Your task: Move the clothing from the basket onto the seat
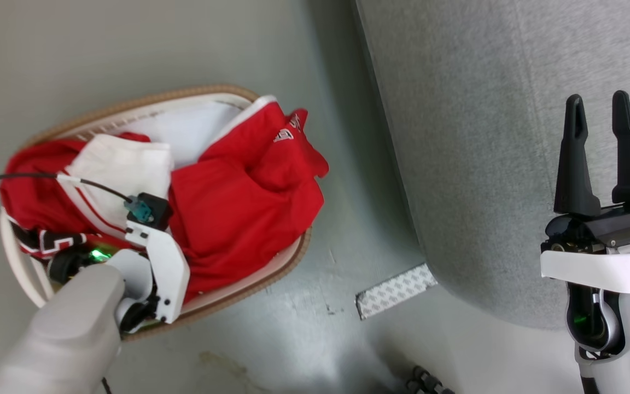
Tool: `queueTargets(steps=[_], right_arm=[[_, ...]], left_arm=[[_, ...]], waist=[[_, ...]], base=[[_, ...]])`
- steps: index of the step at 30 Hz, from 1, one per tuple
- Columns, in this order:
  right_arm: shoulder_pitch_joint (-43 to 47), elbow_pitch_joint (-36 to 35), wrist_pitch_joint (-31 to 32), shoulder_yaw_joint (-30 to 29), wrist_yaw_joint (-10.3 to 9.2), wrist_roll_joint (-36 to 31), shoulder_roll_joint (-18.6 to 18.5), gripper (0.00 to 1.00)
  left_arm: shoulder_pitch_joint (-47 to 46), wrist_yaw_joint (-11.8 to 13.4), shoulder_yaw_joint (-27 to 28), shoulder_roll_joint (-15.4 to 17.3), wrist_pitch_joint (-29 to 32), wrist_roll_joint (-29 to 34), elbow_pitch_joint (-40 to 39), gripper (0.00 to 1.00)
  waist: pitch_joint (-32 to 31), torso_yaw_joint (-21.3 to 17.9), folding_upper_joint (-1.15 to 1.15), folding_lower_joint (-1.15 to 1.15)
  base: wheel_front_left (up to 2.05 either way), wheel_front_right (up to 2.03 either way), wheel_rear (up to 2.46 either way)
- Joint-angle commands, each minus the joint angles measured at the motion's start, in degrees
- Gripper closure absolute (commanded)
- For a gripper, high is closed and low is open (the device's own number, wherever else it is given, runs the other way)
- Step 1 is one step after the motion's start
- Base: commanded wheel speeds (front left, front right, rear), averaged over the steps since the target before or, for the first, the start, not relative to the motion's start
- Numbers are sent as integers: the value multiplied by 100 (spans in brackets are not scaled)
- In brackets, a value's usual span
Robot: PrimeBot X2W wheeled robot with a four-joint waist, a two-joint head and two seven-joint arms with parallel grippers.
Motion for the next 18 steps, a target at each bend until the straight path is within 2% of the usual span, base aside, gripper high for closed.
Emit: queueTargets(steps=[1,18], right_arm=[[-51,21,0,-47,-12,-80,13,0],[424,283,0,-216,-12,-893,7,0]], left_arm=[[16,10,-50,-22,-143,-79,0,100],[398,10,-676,-697,-1758,-873,41,100]], waist=[[-213,73,0,0],[-2215,744,0,0]], base=[[0,0,0],[0,0,0]])
